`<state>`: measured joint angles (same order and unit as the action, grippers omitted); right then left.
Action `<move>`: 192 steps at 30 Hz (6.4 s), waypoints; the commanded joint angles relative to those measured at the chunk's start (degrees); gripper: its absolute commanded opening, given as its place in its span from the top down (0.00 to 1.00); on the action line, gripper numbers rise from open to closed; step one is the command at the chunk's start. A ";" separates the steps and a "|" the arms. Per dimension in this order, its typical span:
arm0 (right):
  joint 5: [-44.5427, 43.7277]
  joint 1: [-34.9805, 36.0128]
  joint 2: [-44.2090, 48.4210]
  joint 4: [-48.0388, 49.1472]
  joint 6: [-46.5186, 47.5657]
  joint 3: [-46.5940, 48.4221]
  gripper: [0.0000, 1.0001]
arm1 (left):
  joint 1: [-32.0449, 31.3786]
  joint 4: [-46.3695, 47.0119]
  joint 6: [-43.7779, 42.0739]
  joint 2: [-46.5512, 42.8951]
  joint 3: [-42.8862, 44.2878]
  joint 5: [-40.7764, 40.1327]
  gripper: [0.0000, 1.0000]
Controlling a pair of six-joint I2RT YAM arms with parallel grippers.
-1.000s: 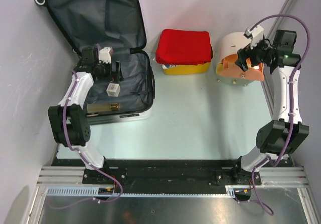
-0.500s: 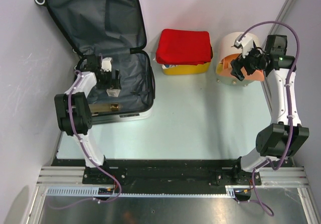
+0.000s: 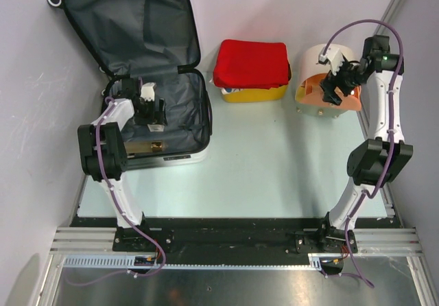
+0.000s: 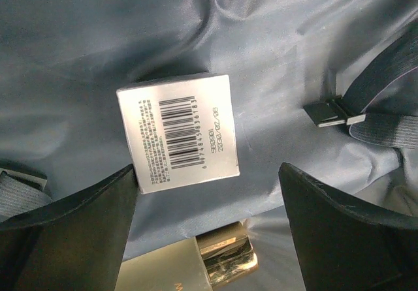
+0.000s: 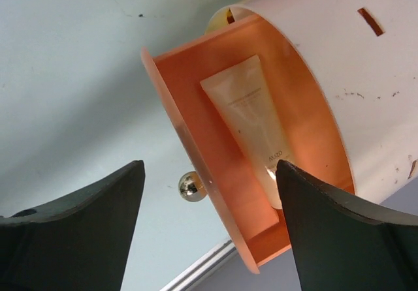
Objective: Open, take out, and arrange the luggage
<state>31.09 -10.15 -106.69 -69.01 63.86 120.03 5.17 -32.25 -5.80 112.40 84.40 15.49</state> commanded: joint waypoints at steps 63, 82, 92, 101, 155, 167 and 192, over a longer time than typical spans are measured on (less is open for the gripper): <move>15.58 0.13 6.24 -4.21 -4.25 9.96 0.04 | 1.42 -22.95 -67.06 -2.73 -4.51 -3.97 0.29; 18.48 0.48 7.47 15.11 -25.33 6.36 0.04 | 0.98 -20.48 -54.23 -14.40 -0.21 4.64 1.00; 20.32 3.56 7.29 28.66 -43.45 0.83 0.06 | 0.98 -20.84 -35.71 -14.67 12.00 19.66 1.00; 22.70 14.70 11.77 52.82 -63.58 -18.04 0.06 | -0.33 -20.75 -19.35 -12.73 22.19 34.15 1.00; 4.50 37.15 -1.33 68.09 -58.08 -15.62 1.00 | -8.69 -10.38 2.38 -17.21 22.30 45.60 0.06; 6.17 12.02 8.52 25.73 -11.41 -1.21 1.00 | -10.18 -8.97 0.27 -17.74 18.61 45.07 0.05; 0.99 -3.73 -3.17 -0.07 25.96 10.14 0.96 | -12.11 -3.17 3.60 -18.62 15.36 43.58 0.05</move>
<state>31.70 -12.67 -110.41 -69.97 84.88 125.73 -6.46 -37.95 -4.08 96.86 100.05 58.67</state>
